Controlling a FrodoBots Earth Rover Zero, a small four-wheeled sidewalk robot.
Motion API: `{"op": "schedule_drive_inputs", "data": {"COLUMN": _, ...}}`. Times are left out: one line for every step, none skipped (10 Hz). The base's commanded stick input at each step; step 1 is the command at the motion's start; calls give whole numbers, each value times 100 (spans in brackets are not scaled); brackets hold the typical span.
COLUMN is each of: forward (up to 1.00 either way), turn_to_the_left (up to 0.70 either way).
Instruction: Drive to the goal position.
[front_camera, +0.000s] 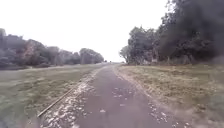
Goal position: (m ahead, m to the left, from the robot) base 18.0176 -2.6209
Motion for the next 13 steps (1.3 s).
{"op": "schedule_drive_inputs", "data": {"forward": 60, "turn_to_the_left": 1}}
{"op": "schedule_drive_inputs", "data": {"forward": 60, "turn_to_the_left": 1}}
{"op": "schedule_drive_inputs", "data": {"forward": 60, "turn_to_the_left": 1}}
{"op": "schedule_drive_inputs", "data": {"forward": 60, "turn_to_the_left": 1}}
{"op": "schedule_drive_inputs", "data": {"forward": 60, "turn_to_the_left": 1}}
{"op": "schedule_drive_inputs", "data": {"forward": 60, "turn_to_the_left": 1}}
{"op": "schedule_drive_inputs", "data": {"forward": 60, "turn_to_the_left": 1}}
{"op": "schedule_drive_inputs", "data": {"forward": 60, "turn_to_the_left": 1}}
{"op": "schedule_drive_inputs", "data": {"forward": 60, "turn_to_the_left": 1}}
{"op": "schedule_drive_inputs", "data": {"forward": 60, "turn_to_the_left": 1}}
{"op": "schedule_drive_inputs", "data": {"forward": 60, "turn_to_the_left": 1}}
{"op": "schedule_drive_inputs", "data": {"forward": 60, "turn_to_the_left": 1}}
{"op": "schedule_drive_inputs", "data": {"forward": 60, "turn_to_the_left": 1}}
